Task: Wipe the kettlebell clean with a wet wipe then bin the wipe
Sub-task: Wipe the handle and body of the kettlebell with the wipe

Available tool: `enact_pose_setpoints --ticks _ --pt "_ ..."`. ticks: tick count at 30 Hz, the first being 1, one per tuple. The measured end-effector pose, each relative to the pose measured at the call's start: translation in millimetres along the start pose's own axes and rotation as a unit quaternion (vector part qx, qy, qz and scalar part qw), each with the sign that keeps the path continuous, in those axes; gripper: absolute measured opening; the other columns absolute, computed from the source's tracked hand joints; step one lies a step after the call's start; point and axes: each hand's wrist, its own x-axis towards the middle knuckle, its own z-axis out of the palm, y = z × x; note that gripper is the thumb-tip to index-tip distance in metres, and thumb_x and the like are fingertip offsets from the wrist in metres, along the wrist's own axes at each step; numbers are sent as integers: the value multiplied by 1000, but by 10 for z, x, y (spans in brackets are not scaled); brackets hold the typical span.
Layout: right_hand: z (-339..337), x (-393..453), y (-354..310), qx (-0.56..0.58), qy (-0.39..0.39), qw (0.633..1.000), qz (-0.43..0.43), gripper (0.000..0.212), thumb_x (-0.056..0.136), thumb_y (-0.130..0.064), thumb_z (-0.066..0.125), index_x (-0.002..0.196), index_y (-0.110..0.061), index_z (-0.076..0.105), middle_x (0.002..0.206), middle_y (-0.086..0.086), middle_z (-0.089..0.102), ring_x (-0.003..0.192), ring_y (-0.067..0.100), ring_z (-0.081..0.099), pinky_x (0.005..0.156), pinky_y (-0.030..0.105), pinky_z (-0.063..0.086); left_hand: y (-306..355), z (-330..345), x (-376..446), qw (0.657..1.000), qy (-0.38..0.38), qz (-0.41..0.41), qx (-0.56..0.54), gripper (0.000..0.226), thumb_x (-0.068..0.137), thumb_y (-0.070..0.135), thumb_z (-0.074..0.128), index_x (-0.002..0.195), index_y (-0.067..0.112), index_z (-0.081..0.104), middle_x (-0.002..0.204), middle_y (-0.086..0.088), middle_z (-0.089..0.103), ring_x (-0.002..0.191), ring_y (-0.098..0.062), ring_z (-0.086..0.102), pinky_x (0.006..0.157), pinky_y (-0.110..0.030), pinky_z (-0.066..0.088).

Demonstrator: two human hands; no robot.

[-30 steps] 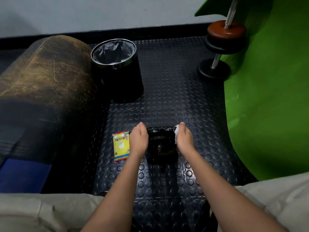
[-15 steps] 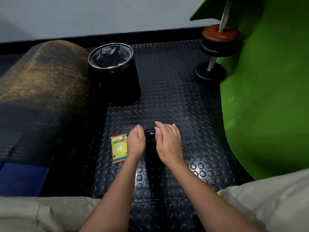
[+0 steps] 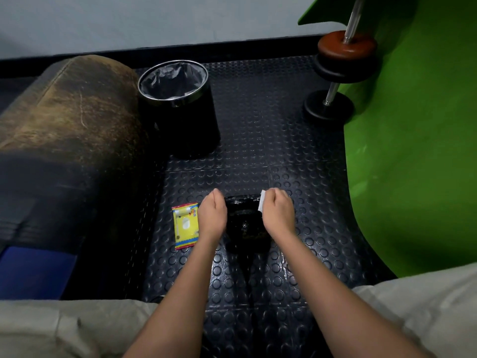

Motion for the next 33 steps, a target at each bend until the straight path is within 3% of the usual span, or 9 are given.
enact_pose_setpoints --ticks 3,7,14,17,19,23,26,29,33 --pt "-97 89 -140 -121 -47 991 -40 44 101 -26 28 63 -19 50 80 2 60 86 28 59 75 38 46 5 -7 -4 1000 1 -1 0 42 106 31 28 69 12 35 67 -1 42 66 -17 38 63 -37 33" --pt "1 -10 -211 -297 -9 936 -189 51 105 -28 23 86 -12 67 93 7 71 92 28 63 103 43 41 17 -10 -7 1000 -2 4 4 42 106 30 28 68 13 35 67 0 43 66 -18 39 64 -36 32" --pt "9 -26 52 -224 5 923 -313 42 107 -37 27 97 -24 65 89 -12 63 89 12 55 117 34 25 -11 -14 -11 1000 -5 16 2 41 106 30 29 68 15 34 67 1 43 67 -18 39 66 -37 34" --pt "-32 9 83 -165 12 945 -282 39 108 -32 33 78 -23 57 75 -13 56 78 10 51 109 34 33 -21 2 -13 1000 -4 21 5 42 106 32 29 68 14 35 67 -1 44 66 -18 40 65 -38 35" --pt "-103 17 34 -133 -7 965 -227 44 107 -28 37 63 -24 42 63 -10 48 70 14 48 89 35 39 -20 8 -16 1000 -6 28 8 43 106 33 28 68 14 35 66 0 43 65 -17 40 63 -37 35" --pt "-278 278 -226 -183 -171 968 -31 37 99 -23 38 64 -13 40 70 2 50 76 26 48 60 36 27 -9 17 1 999 -6 42 27 44 106 29 28 65 17 32 65 4 42 66 -17 41 64 -37 33" --pt "-241 464 -493 -221 -307 925 42 24 95 -20 40 77 -13 55 94 12 65 81 26 53 63 33 36 -3 24 5 998 -4 52 39 43 106 25 28 64 18 31 66 3 43 71 -22 44 69 -40 36" --pt "-149 460 -691 -181 -384 902 83 29 96 -14 39 82 -6 63 75 21 67 56 28 60 49 28 47 -18 16 -7 997 -13 55 46 42 106 25 27 66 16 32 67 2 43 71 -23 43 69 -42 36" --pt "-48 456 -738 -197 -401 893 53 28 104 -26 39 89 -12 57 79 6 54 67 19 53 68 35 44 -70 -10 15 998 -18 48 31 42 107 27 27 67 18 32 66 5 42 71 -20 41 65 -35 30"
